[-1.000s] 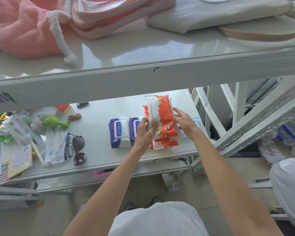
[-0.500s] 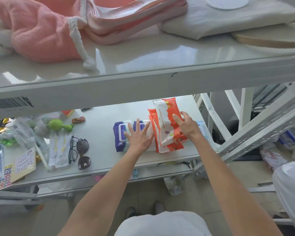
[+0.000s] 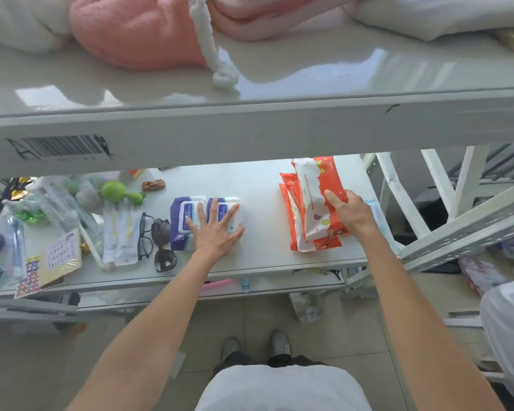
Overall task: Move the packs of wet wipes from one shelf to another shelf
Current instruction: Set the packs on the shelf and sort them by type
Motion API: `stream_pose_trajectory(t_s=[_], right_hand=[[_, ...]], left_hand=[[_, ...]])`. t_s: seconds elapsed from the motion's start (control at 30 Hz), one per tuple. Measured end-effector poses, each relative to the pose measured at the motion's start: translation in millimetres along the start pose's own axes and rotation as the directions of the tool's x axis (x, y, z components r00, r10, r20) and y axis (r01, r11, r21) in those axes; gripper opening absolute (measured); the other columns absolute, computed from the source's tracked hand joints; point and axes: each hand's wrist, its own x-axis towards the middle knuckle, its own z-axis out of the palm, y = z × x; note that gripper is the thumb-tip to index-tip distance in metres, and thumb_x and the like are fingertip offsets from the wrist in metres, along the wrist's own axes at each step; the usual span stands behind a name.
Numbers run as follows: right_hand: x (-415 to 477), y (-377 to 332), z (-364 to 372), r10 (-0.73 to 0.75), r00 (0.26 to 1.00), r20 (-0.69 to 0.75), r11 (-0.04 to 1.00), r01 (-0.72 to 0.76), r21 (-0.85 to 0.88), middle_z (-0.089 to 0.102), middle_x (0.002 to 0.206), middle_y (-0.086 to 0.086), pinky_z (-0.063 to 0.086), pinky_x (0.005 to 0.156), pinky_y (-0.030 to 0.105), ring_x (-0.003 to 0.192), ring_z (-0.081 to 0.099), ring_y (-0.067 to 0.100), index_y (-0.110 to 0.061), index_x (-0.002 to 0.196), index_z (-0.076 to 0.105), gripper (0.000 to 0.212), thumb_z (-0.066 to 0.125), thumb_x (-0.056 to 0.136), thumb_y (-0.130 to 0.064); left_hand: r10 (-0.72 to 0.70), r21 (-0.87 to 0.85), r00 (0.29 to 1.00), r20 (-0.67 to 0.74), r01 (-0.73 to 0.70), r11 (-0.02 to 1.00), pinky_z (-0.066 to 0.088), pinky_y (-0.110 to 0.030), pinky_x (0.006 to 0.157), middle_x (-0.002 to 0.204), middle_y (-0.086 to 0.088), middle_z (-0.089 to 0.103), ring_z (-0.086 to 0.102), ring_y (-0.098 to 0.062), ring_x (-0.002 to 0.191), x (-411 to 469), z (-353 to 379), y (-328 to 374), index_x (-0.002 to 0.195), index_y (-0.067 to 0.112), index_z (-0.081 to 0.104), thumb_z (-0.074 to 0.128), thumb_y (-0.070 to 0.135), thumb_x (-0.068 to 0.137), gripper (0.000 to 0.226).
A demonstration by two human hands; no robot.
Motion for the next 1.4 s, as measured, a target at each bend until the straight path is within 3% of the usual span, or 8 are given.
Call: stream_pose_trajectory(t_s=[0.13,0.2,0.3,0.6,0.8,0.9,1.2,1.4], right_hand=[[-2.2,-7.5,-0.7,-0.018,0.999,-0.038,1.0,0.019,0.009,0.069,0.124,0.008,0.052,0.092,0.039,0.109,0.065,0.027,-0.012,0.132,0.059,0.056,0.057,0.097,-0.055],[-4.3,-9.8,0.7,-0.053,0.994,-0.096,0.998,0.055,0.009,0.067,0.127,0.01,0.054,0.093,0.04,0.111,0.066,0.029,-0.012,0.136,0.054,0.058,0.062,0.095,-0.052],[-5.9,-9.2,3.4,-0.06,0.995,-0.085,0.996,0.065,0.053,0.067,0.126,0.009,0.057,0.095,0.046,0.109,0.068,0.029,-0.019,0.135,0.048,0.057,0.063,0.094,-0.055],[11.5,0.3,-6.5,-0.017,1.0,-0.019,0.987,0.02,0.16,0.066,0.126,0.008,0.047,0.104,0.048,0.117,0.06,0.031,-0.022,0.119,0.059,0.041,0.031,0.104,-0.047],[12.8,-11.5,4.6,-0.086,0.996,-0.007,0.994,0.086,-0.063,0.065,0.119,0.015,0.051,0.091,0.042,0.11,0.062,0.035,-0.02,0.128,0.047,0.055,0.068,0.09,-0.054],[18.5,-4.5,8.1,-0.012,1.0,-0.021,0.999,0.013,0.041,0.063,0.117,0.015,0.05,0.09,0.042,0.11,0.062,0.035,-0.016,0.131,0.04,0.073,0.081,0.08,-0.05],[35.6,12.0,-4.0,0.116,0.987,0.111,0.975,-0.135,0.179,0.069,0.114,0.008,0.057,0.093,0.049,0.104,0.067,0.029,-0.009,0.12,0.056,0.071,0.088,0.071,-0.05],[33.2,8.9,1.8,0.104,0.995,0.003,0.994,-0.104,0.03,0.065,0.11,0.008,0.056,0.089,0.047,0.101,0.064,0.028,-0.012,0.11,0.054,0.078,0.085,0.063,-0.066]], left_hand=[[-0.056,-0.031,0.998,-0.04,0.055,0.998,0.001,-0.07,0.117,0.171,-0.004,0.001,-0.004,-0.04,0.156,-6.3,-10.7,-1.4,0.155,0.051,0.022,0.045,0.067,0.092,0.068],[-0.039,-0.223,0.98,-0.196,-0.006,0.975,0.032,-0.054,0.114,0.157,-0.013,0.039,0.037,-0.037,0.144,-18.9,-24.7,35.8,0.143,0.029,0.053,0.057,0.058,0.093,0.058],[0.034,-0.772,0.999,-0.036,-0.049,0.634,0.058,-0.039,0.083,0.105,-0.011,0.074,0.071,-0.022,0.089,-38.5,-55.6,123.7,0.112,0.006,0.066,0.06,0.056,0.095,0.053],[-0.001,-0.888,0.999,0.034,0.031,0.459,0.053,-0.031,0.065,0.08,-0.003,0.065,0.066,-0.023,0.076,-31.2,-62.9,170.0,0.085,0.012,0.06,0.072,0.043,0.091,0.033],[-0.091,-0.959,0.993,-0.077,-0.049,0.279,0.045,-0.021,0.06,0.077,0.001,0.064,0.058,-0.009,0.067,-62.6,-75.9,99.6,0.077,0.017,0.055,0.071,0.027,0.095,0.026],[-0.096,-0.936,0.994,-0.047,-0.01,0.353,0.046,-0.01,0.064,0.072,0.016,0.065,0.06,0.01,0.062,-80.8,-56.5,73.6,0.088,0.016,0.063,0.067,0.022,0.098,0.012],[-0.102,-0.715,0.992,0.077,0.126,0.688,0.047,-0.032,0.084,0.108,-0.007,0.068,0.063,-0.023,0.099,-37.9,-0.5,93.5,0.121,0.006,0.062,0.057,0.025,0.103,0.027],[-0.165,-0.155,0.985,0.051,0.171,0.973,0.044,-0.046,0.099,0.129,-0.023,0.049,0.049,-0.039,0.118,-29.4,-15.2,102.9,0.128,0.007,0.054,0.051,0.046,0.096,0.05]])
